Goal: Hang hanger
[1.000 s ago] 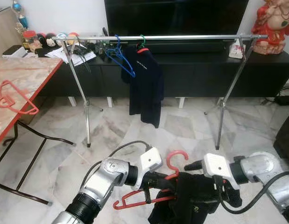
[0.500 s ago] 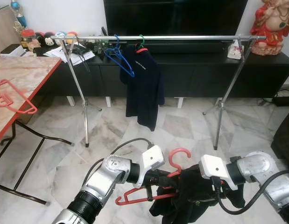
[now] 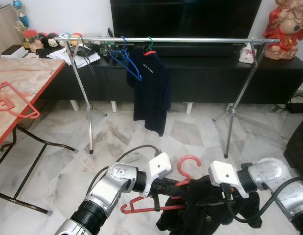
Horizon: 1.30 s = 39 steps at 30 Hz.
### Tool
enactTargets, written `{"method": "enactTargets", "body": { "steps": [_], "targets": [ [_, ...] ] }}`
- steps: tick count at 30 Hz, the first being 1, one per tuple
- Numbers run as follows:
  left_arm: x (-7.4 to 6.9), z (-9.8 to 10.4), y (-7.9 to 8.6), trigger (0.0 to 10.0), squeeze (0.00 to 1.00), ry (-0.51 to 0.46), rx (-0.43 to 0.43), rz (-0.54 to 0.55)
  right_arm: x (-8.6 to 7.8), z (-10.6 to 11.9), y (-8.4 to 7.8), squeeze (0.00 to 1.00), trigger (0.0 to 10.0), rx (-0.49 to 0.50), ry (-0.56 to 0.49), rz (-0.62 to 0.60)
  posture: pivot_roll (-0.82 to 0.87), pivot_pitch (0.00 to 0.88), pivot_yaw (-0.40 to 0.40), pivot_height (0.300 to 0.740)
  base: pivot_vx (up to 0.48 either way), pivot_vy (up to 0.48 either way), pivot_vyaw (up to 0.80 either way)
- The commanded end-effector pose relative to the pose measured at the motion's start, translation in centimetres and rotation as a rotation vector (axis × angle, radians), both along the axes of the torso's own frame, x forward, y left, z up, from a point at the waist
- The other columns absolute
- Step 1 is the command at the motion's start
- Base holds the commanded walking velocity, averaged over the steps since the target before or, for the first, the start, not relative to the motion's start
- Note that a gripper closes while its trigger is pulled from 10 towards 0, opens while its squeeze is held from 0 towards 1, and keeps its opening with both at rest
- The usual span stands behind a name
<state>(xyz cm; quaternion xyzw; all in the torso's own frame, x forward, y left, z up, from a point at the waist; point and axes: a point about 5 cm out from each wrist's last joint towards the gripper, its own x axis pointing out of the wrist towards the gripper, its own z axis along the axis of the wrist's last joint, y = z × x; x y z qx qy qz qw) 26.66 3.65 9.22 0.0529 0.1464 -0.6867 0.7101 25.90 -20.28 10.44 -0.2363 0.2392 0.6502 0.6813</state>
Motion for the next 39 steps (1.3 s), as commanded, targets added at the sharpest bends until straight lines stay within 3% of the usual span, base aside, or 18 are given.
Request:
{"method": "enactTargets", "body": {
  "steps": [1, 10, 28, 29, 30, 39],
  "targets": [
    [0.8, 1.3, -0.2, 10.0, 0.00, -0.062, -0.035, 0.019, -0.4, -0.4, 0.8, 0.00, 0.0, 0.004, 0.034, 0.052, -0.14, 0.000, -0.019, 0.740, 0.000, 0.000, 0.00],
    [1.0, 1.6, -0.3, 10.0, 0.00, -0.076, -0.038, 0.020, -1.3, -0.9, 2.1, 0.00, 0.0, 0.024, 0.063, 0.106, -0.14, 0.000, -0.017, 0.740, 0.000, 0.000, 0.00],
    [1.8, 2.2, -0.4, 10.0, 0.00, -0.127, -0.062, 0.059, -1.6, -1.3, 2.7, 0.00, 0.0, 0.010, 0.079, 0.134, -0.14, 0.000, -0.014, 0.740, 0.000, 0.000, 0.00],
    [1.8, 2.2, -0.3, 10.0, 0.75, -0.124, -0.062, 0.059, -1.6, -1.3, 2.8, 0.00, 0.0, 0.010, 0.079, 0.135, -0.14, 0.000, -0.013, 0.740, 0.000, 0.000, 0.00],
    [1.7, 2.1, -0.3, 10.0, 1.00, -0.118, -0.062, 0.058, -1.7, -1.3, 2.8, 0.00, 0.0, 0.009, 0.080, 0.136, -0.14, 0.000, -0.012, 0.740, 0.000, 0.000, 0.00],
    [1.9, 1.9, 0.5, 10.0, 1.00, -0.106, -0.046, 0.042, -1.4, -1.5, 1.7, 0.00, 0.0, -0.044, 0.064, 0.111, -0.15, 0.000, -0.009, 0.740, 0.000, 0.000, 0.00]
  ]
}}
